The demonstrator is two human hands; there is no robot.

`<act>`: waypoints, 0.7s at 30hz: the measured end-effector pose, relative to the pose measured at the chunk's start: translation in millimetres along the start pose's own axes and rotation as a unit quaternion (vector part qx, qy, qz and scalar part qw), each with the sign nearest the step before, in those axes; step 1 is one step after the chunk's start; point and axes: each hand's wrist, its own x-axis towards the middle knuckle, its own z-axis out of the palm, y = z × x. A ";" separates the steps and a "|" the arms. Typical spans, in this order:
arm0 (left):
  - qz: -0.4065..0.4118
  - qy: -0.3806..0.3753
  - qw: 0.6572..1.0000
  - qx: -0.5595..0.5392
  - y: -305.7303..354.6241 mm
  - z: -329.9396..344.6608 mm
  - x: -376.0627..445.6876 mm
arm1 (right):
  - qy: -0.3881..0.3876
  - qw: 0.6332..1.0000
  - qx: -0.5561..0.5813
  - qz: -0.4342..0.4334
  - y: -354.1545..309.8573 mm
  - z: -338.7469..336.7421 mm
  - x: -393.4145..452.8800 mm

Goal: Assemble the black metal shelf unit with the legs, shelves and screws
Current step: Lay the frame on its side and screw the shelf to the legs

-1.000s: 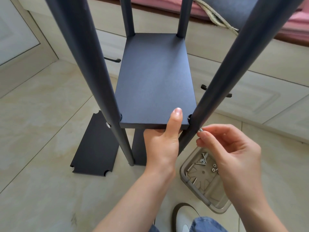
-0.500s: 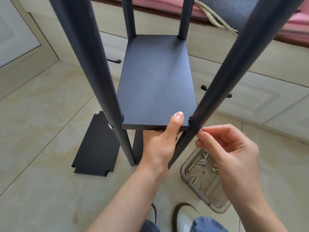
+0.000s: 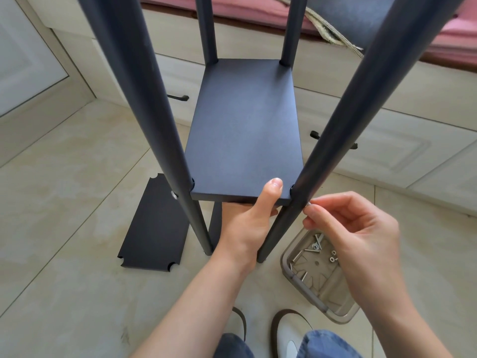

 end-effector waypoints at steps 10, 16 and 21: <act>0.000 0.002 1.000 0.014 0.0 0.6 -3.1 | -0.010 1.000 0.001 0.029 -1.3 -2.0 1.5; -0.003 0.012 1.000 -0.010 -2.2 1.2 -1.0 | -0.014 1.000 0.001 0.027 0.9 -1.1 4.4; -0.009 0.014 0.999 -0.039 -3.5 4.5 1.9 | -0.012 1.000 0.001 0.025 -0.3 -1.2 6.8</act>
